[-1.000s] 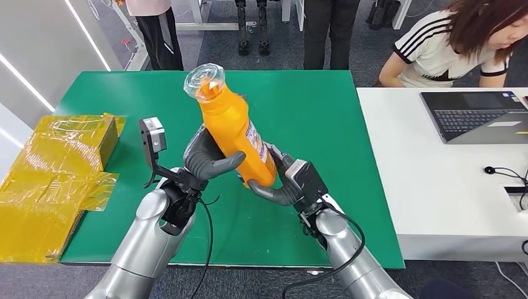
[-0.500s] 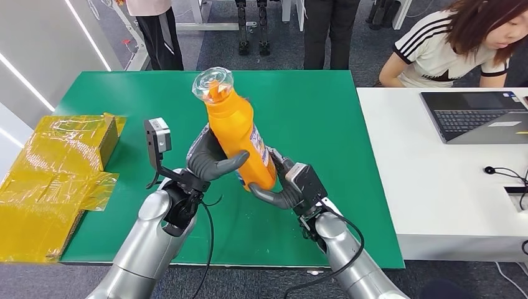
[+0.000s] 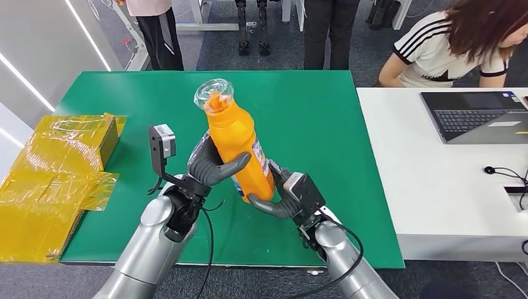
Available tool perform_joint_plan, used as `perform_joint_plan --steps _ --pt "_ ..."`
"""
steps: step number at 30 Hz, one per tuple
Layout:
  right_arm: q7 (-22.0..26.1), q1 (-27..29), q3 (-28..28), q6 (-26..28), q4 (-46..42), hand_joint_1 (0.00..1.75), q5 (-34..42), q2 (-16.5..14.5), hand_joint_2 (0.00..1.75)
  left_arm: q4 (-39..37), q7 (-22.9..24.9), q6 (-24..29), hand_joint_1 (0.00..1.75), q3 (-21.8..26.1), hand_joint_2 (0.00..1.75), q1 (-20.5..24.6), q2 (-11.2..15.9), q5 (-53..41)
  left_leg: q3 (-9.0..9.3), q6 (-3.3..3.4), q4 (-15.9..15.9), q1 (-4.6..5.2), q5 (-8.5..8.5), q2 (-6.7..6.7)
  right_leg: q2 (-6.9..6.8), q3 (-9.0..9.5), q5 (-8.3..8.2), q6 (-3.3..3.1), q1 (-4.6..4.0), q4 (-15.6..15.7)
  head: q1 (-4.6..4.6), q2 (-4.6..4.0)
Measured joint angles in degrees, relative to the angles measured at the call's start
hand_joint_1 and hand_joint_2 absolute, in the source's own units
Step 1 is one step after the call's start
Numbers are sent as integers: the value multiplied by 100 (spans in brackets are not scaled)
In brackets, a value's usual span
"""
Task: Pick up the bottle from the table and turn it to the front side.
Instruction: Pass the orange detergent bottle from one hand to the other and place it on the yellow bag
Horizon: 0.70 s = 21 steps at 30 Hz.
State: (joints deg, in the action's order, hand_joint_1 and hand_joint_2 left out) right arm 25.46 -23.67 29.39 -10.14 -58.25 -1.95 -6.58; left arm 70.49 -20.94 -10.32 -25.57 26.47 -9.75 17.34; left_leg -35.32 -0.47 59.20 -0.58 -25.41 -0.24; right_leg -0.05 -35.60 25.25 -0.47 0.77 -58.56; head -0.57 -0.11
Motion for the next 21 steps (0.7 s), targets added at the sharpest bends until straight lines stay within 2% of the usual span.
perform_joint_plan --steps 4,8,17,21 --pt "0 17 4 12 -27 175 11 0 175 -2 1 23 175 0 175 -3 0 9 0 0 0 0 0 0 0 0 0 0 0 0 0 0" --pt "-3 41 5 53 -54 3 23 0 175 -2 -15 133 175 -14 175 -4 1 -104 0 0 0 0 0 1 0 0 0 0 0 0 1 0" --pt "-55 198 -1 104 -205 0 43 63 175 -3 -257 887 175 -33 175 60 61 -1050 0 0 0 0 -1 0 0 -1 0 0 0 0 1 0" --pt "-60 349 -27 101 -439 0 74 148 175 -19 -427 2065 175 -29 175 244 208 -2738 0 0 0 -1 0 0 0 -1 0 0 0 0 1 0"
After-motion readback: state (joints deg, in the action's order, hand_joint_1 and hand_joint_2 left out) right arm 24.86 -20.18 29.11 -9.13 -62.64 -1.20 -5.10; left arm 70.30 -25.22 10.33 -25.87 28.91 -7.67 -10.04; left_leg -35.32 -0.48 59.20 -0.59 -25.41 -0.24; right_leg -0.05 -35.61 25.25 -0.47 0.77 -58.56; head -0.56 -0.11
